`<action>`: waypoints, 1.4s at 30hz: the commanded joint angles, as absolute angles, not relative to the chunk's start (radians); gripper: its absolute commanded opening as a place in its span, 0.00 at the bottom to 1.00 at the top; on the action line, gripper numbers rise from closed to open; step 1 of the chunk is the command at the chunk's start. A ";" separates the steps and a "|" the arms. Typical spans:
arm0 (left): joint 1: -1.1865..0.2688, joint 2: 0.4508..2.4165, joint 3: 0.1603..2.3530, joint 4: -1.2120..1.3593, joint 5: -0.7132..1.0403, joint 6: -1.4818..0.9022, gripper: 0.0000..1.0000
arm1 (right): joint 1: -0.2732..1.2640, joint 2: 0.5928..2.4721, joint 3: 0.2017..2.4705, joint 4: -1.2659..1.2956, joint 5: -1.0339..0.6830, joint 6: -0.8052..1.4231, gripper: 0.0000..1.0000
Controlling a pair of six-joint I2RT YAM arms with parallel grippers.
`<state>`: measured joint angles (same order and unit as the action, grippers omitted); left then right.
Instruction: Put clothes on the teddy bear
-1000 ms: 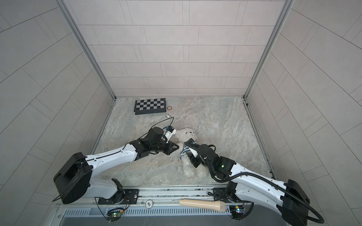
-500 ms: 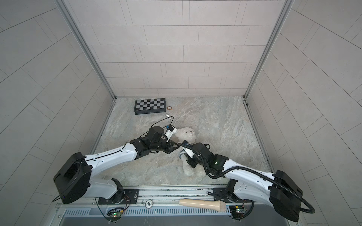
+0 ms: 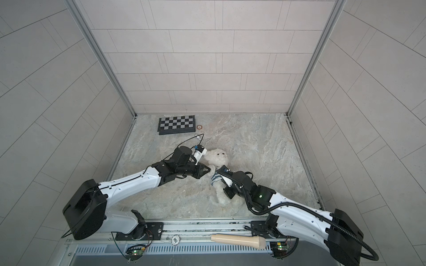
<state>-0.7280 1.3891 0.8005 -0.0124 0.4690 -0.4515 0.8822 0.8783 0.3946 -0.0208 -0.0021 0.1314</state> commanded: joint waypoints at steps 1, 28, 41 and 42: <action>-0.712 1.375 0.840 -0.003 0.442 -0.439 0.00 | 0.881 0.857 0.368 -0.053 0.038 0.190 0.00; -0.715 1.398 0.824 0.014 0.458 -0.395 0.00 | 0.871 0.877 0.425 -0.045 0.077 0.227 0.43; -0.722 1.402 0.833 0.000 0.451 -0.385 0.00 | 0.771 0.793 0.444 -0.164 0.026 0.165 0.68; -0.722 1.407 0.835 0.000 0.451 -0.384 0.00 | 0.769 0.799 0.452 -0.170 0.024 0.149 0.69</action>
